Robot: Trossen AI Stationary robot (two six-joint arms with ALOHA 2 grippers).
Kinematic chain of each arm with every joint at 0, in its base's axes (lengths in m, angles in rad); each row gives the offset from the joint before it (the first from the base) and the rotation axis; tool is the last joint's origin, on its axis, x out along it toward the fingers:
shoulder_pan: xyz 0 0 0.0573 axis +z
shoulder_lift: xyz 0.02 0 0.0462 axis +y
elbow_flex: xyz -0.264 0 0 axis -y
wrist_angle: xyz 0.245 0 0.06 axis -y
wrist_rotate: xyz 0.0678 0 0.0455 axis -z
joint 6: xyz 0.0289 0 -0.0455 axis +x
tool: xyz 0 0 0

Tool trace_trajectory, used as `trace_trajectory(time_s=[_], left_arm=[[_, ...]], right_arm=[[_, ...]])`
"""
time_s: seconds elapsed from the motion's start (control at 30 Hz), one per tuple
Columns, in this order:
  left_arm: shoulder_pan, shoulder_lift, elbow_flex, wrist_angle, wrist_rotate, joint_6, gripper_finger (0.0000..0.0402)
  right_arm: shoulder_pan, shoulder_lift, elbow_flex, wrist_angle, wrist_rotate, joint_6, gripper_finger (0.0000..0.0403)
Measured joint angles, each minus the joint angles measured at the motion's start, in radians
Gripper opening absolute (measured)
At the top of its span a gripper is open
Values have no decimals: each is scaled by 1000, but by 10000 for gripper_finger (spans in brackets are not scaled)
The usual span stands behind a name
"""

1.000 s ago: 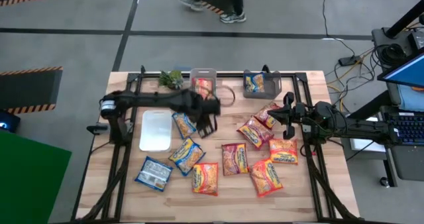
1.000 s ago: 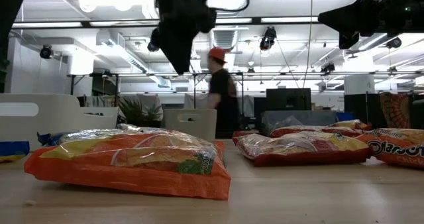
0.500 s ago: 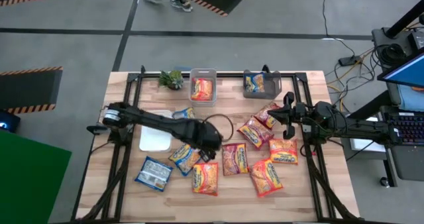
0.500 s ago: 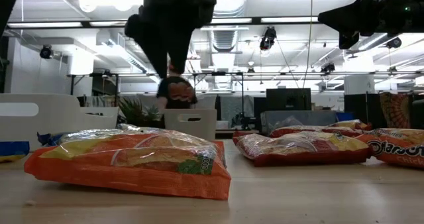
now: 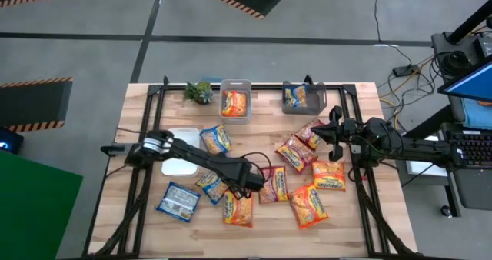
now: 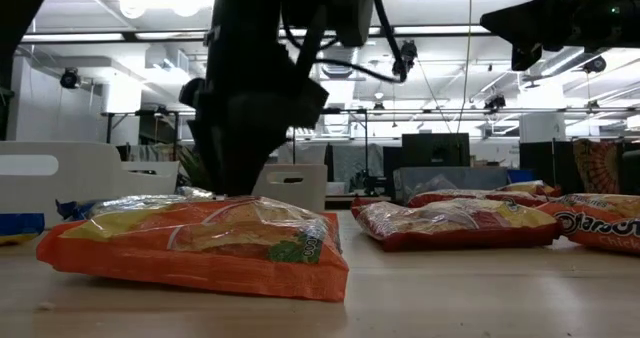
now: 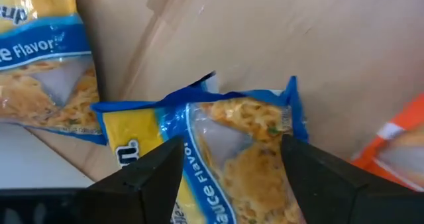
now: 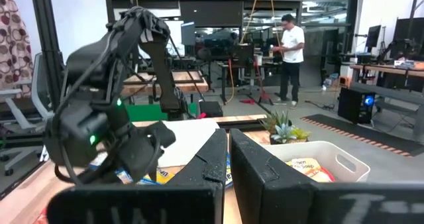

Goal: Sort Maruchan noodles
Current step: Put the blue noodle pack into the black bin

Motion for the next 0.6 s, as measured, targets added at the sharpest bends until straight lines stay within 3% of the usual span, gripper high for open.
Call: trace_trajectory(time_s=[0.3, 0.43, 0.6], left_arm=[[-5, 39, 1, 10, -42, 26, 203], [-5, 43, 1, 24, -47, 40, 150], [-5, 39, 0, 30, -80, 79, 52]], right_arm=[[0, 0, 0, 0, 0, 0, 9], [0, 0, 0, 0, 0, 0, 9], [0, 0, 0, 0, 0, -5, 9]])
